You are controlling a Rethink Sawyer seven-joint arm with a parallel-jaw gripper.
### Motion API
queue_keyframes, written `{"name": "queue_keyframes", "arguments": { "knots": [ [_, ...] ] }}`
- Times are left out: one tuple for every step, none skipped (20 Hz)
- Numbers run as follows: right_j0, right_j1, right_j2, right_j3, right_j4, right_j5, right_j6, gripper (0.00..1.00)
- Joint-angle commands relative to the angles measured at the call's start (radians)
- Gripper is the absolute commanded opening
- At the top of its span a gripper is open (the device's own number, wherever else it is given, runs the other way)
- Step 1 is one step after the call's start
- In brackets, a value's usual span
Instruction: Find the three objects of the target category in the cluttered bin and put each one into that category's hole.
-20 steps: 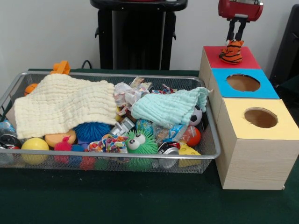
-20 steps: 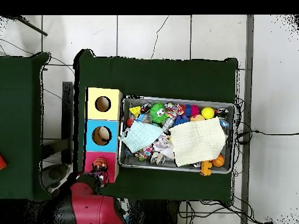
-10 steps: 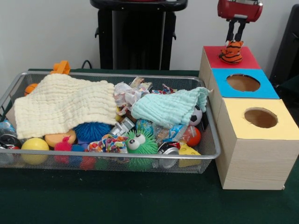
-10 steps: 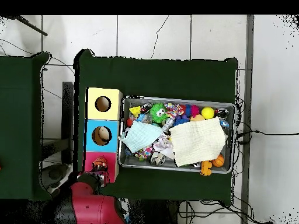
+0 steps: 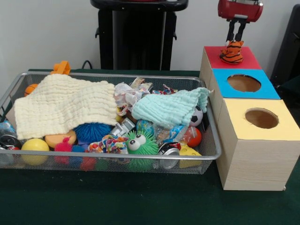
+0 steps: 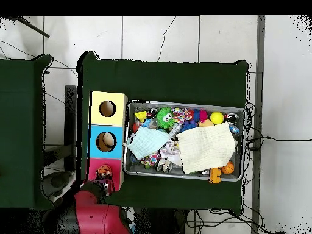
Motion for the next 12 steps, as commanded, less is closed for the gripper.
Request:
{"name": "queue_keyframes", "arguments": {
  "knots": [
    [-0.034, 0.045, 0.089, 0.032, 0.018, -0.071, 0.234, 0.0],
    [-0.039, 0.048, 0.095, 0.034, 0.017, -0.075, 0.234, 0.0],
    [-0.042, 0.051, 0.099, 0.036, 0.017, -0.08, 0.234, 0.0],
    [-0.045, 0.054, 0.102, 0.037, 0.016, -0.084, 0.234, 0.0],
    [-0.049, 0.059, 0.11, 0.042, 0.015, -0.093, 0.235, 0.0],
    [-0.05, 0.064, 0.111, 0.043, 0.013, -0.101, 0.237, 0.0],
    [-0.053, 0.071, 0.117, 0.046, 0.01, -0.115, 0.239, 0.0],
    [-0.058, 0.079, 0.124, 0.049, 0.007, -0.131, 0.242, 0.0],
    [-0.059, 0.09, 0.127, 0.05, 0.004, -0.148, 0.246, 0.0],
    [-0.062, 0.095, 0.13, 0.051, 0.002, -0.156, 0.247, 0.0],
    [-0.061, 0.095, 0.129, 0.05, 0.002, -0.154, 0.245, 0.0],
    [-0.059, 0.095, 0.127, 0.05, 0.003, -0.15, 0.244, 0.0]
  ]
}}
